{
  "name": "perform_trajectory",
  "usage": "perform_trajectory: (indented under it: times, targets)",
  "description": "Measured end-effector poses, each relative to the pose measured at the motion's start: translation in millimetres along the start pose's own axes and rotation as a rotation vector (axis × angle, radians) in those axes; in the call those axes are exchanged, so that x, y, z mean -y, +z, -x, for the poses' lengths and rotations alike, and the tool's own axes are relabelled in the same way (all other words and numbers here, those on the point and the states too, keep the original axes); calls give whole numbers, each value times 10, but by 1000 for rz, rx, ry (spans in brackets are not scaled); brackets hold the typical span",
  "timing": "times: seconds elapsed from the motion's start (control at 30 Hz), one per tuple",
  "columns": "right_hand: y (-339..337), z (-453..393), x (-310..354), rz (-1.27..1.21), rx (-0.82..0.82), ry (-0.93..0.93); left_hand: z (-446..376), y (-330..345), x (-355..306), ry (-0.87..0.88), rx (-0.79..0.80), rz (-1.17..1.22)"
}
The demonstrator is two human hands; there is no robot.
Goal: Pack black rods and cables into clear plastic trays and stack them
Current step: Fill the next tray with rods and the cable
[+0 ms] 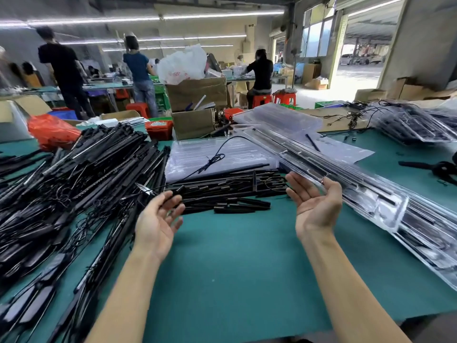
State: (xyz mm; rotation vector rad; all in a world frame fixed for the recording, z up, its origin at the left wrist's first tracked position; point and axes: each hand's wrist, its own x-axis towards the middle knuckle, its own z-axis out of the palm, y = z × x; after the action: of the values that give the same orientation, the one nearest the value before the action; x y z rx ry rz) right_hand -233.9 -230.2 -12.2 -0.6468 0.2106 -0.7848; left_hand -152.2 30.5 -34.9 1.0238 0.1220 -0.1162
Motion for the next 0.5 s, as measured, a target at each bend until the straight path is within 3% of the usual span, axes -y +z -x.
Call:
perform_trajectory:
  times: [0.27, 0.5]
  targets:
    - [-49, -110, 77, 31, -134, -177, 102, 46, 270, 175, -50, -301]
    - [-154, -252, 223, -27, -210, -247, 89, 34, 309, 193, -48, -380]
